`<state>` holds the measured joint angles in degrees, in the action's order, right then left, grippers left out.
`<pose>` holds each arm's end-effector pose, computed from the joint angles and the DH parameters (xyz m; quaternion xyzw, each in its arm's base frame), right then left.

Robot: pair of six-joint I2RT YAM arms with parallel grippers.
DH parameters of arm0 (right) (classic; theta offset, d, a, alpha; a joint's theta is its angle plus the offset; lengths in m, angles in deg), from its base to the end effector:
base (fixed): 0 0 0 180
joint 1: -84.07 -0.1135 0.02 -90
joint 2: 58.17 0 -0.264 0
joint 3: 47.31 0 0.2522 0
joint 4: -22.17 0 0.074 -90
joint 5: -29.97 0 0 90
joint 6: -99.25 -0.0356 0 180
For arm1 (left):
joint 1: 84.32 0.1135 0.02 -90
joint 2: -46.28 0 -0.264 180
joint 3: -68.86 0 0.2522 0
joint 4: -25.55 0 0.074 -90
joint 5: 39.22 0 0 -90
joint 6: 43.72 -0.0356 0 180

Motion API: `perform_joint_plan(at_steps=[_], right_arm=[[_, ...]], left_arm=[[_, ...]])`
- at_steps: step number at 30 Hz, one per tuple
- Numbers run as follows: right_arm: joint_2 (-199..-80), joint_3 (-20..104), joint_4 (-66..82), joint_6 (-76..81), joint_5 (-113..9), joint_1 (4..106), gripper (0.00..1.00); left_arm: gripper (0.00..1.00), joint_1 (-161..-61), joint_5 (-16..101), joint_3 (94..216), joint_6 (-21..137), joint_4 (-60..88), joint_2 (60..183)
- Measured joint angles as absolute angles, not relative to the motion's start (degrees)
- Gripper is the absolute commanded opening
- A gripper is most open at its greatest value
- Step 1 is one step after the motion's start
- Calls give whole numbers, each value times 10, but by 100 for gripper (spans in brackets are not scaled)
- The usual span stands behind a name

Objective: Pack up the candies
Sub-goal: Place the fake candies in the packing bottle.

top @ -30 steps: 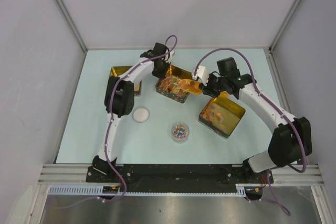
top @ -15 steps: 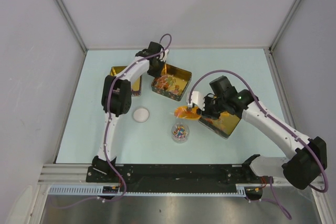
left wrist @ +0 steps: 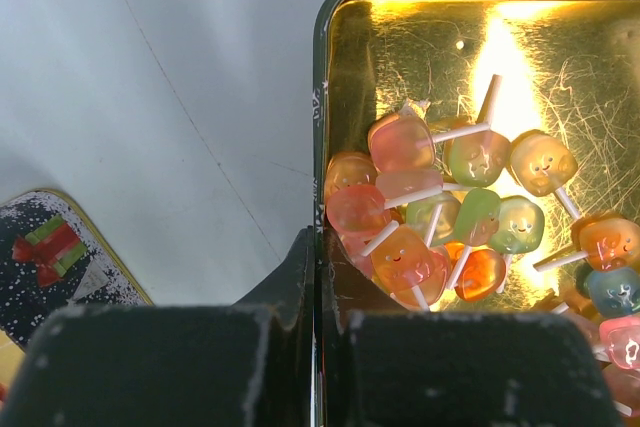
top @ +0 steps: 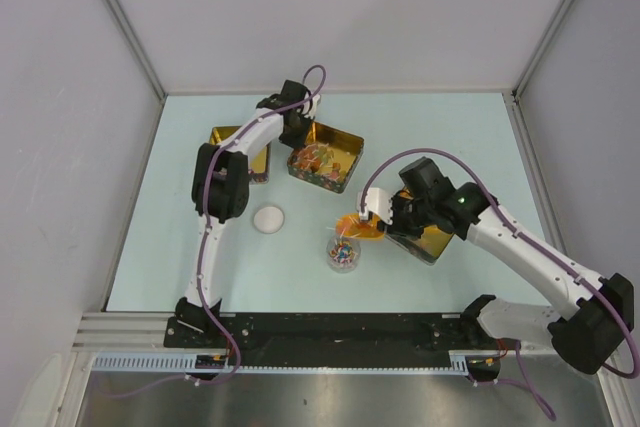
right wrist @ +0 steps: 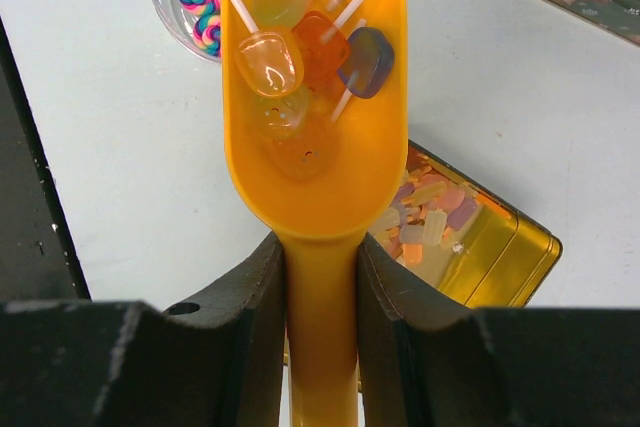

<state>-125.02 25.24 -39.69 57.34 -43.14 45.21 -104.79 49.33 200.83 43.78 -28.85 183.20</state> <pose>0.1705 0.1507 0.2915 -0.6821 0.6573 0.1169 0.2983 0.4868 -0.1827 0.1778 0.1953 0.9444 -0.0533 0.2591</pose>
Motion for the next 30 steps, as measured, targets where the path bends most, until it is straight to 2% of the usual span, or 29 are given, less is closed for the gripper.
perform_joint_plan(at_steps=[20, 30], right_arm=[[-1239, 236, -408, 569, -489, 444, 0], [-1240, 236, -425, 568, -548, 391, 0]], left_arm=[[0, -1048, 493, 2007, 438, -289, 1831], [0, -1048, 493, 2007, 438, -289, 1831]])
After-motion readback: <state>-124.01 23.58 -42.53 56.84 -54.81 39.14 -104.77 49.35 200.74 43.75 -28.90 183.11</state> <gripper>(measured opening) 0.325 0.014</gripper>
